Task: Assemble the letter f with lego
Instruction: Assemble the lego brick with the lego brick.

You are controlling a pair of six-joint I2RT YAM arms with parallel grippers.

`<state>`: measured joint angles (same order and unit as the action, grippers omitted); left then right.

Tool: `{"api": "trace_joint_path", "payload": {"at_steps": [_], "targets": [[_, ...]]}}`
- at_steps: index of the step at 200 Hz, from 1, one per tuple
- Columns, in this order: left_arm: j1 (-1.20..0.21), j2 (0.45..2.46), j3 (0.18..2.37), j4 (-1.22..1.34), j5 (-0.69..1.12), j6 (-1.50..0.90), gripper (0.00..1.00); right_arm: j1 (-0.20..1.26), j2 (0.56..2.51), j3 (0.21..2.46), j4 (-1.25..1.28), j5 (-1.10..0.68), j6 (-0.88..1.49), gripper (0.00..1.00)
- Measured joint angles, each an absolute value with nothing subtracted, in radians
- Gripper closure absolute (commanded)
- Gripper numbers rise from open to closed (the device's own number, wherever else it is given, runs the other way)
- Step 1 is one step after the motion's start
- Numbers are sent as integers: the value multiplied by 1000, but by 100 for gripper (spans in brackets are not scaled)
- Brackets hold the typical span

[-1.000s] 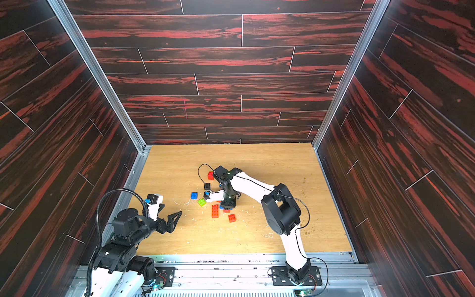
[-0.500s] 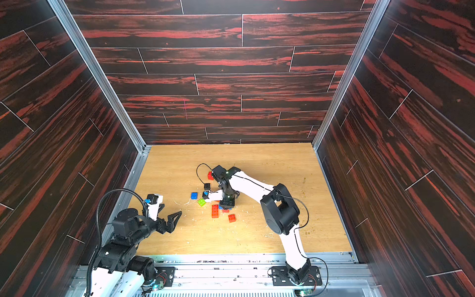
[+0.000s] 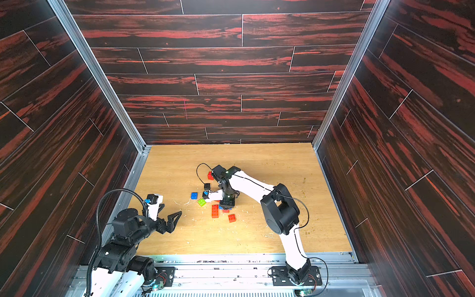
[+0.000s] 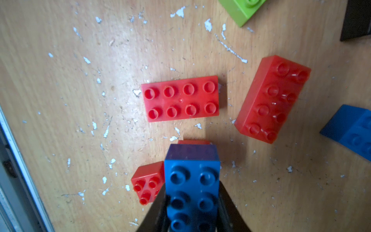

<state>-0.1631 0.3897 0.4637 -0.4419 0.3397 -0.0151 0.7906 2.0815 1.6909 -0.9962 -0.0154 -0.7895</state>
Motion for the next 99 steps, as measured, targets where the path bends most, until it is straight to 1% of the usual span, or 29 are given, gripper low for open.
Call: {"api": "trace_joint_path", "payload": {"at_steps": [71,99], "targets": [[-163,379,464,-442,340,-15,0,791,2085,1694,-1015,-26,-770,62],[-163,378,464,-442,340,-15,0,791,2098,1695,-1015,-23,-760,58]]}}
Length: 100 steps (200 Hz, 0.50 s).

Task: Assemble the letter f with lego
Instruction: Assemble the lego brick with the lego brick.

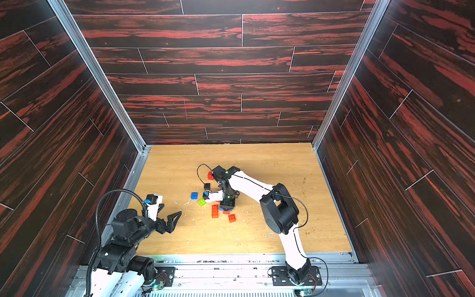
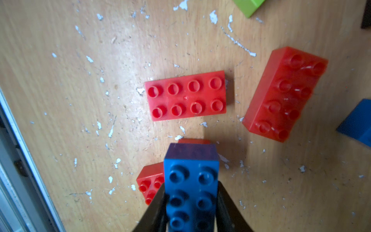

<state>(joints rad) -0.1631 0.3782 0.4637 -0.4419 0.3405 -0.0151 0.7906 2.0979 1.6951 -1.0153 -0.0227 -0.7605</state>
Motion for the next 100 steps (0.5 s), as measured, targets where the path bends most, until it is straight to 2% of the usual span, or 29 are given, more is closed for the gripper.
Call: {"api": "trace_joint_path", "payload": {"at_steps": [41,66,100], "targets": [[-163,378,464,-442,340,-15,0,791,2109,1695,-1003,-6,-754,56],[-163,378,464,-442,340,-15,0,791,2109,1695,-992,7,-752,48],[-163,378,464,-442,340,-15,0,791,2109,1695,-981,15,-743,47]]}}
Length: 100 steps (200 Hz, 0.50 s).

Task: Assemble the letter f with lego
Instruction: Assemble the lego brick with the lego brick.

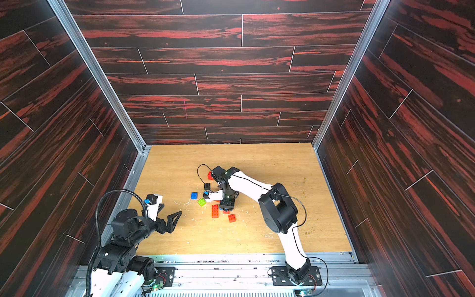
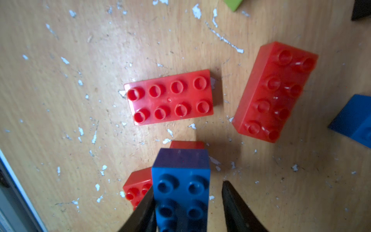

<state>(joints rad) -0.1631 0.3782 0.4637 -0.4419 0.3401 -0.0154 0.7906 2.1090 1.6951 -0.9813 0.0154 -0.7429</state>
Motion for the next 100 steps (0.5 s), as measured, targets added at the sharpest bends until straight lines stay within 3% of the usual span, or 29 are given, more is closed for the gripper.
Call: {"api": "trace_joint_path", "payload": {"at_steps": [100], "targets": [[-163,378,464,-442,339,-15,0,791,2006,1637,-934,28,-711,46]]}}
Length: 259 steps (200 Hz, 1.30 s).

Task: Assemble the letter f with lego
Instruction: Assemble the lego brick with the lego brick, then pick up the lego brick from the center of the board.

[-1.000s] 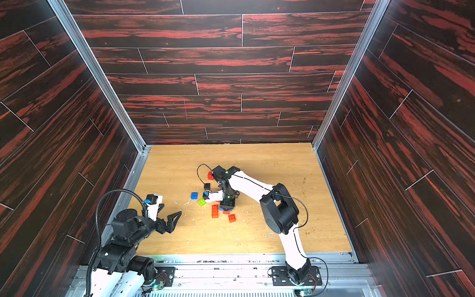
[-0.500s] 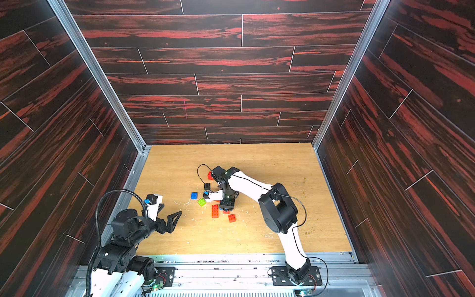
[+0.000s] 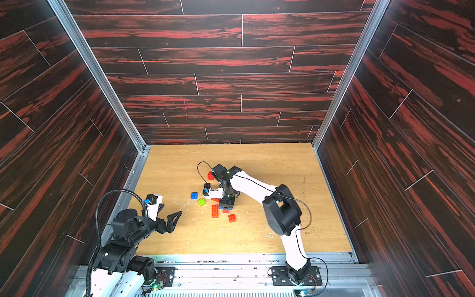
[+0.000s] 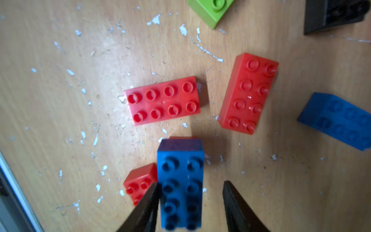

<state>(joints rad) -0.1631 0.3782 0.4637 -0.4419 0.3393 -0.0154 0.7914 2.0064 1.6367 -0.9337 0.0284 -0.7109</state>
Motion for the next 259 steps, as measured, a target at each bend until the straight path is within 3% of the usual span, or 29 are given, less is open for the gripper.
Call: {"api": "trace_joint_path", "payload": {"at_steps": [112,191,259], "targets": [[-163,379,464,-442,337,-15,0,830,1671,1282,-862,0,-787,45],[-163,379,464,-442,337,-15,0,830,1665,1126,-690,-15,-843,45],[-163,379,464,-442,332,-16,0,830,1709,1130,-621,-33,-862,45]]}}
